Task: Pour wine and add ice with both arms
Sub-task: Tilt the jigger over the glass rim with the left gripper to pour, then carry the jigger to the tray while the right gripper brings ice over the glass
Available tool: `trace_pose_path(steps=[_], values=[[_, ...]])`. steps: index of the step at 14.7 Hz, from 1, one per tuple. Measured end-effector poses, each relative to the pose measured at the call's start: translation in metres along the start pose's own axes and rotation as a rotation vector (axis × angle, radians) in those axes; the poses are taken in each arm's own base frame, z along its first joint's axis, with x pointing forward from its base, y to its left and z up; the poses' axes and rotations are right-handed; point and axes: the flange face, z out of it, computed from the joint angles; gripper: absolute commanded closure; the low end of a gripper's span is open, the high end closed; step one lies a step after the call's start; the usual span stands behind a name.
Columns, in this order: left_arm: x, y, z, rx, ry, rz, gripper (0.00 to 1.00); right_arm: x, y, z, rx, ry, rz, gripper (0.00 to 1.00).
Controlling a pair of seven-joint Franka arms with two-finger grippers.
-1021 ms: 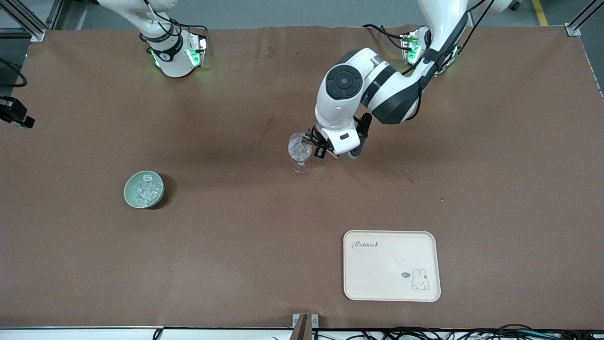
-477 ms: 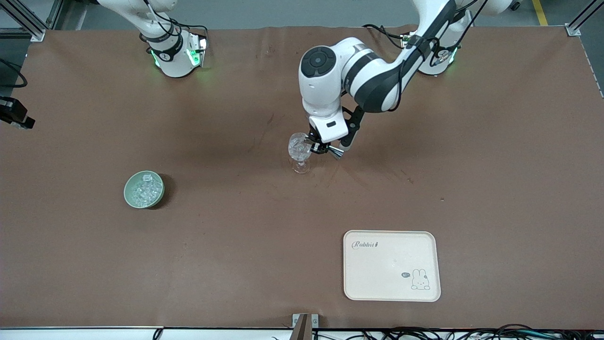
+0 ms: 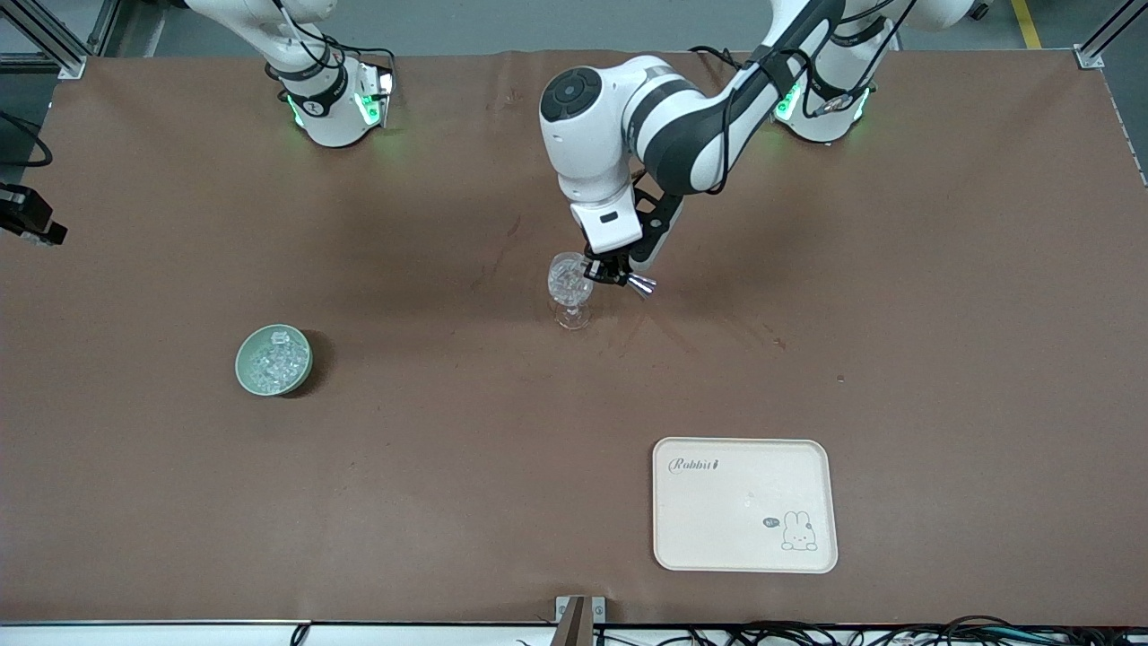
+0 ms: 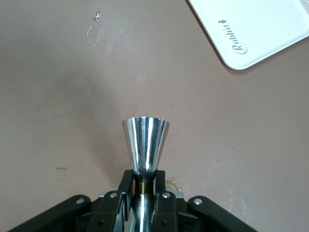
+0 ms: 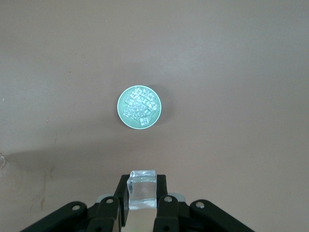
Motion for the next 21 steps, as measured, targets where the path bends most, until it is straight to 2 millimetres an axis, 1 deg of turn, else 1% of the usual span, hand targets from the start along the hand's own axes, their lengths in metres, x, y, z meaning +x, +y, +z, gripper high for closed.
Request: trace_pose_path(steps=[5,8,11,14,16,17,18,19,21], values=[[-0.016,-0.005,-0.002,-0.059,0.092,0.035,1.00,0.000,0.000,0.000,0.000,0.000,0.000,1.00],[-0.028,-0.007,0.001,-0.094,0.148,0.062,1.00,0.000,0.000,0.000,0.001,0.000,0.000,1.00],[-0.039,-0.011,0.001,-0.115,0.170,0.080,1.00,0.000,0.000,0.000,0.001,0.000,0.000,1.00],[-0.038,-0.006,-0.007,-0.133,0.169,0.074,1.00,0.000,-0.001,0.000,0.007,0.000,-0.001,1.00],[-0.028,0.004,-0.018,-0.155,0.163,0.052,1.00,0.000,-0.002,0.000,0.014,0.000,-0.002,1.00],[-0.019,0.010,-0.023,-0.163,0.161,0.037,1.00,0.000,-0.002,0.000,0.015,-0.001,-0.002,1.00],[-0.005,0.018,-0.027,-0.166,0.155,0.014,1.00,0.000,-0.002,0.000,0.016,-0.001,-0.002,1.00],[0.013,0.026,-0.029,-0.157,0.136,-0.009,1.00,0.000,-0.002,0.000,0.016,-0.001,-0.003,1.00],[0.058,0.043,-0.032,-0.117,0.055,-0.034,1.00,0.000,-0.007,0.001,0.024,-0.002,-0.011,1.00]])
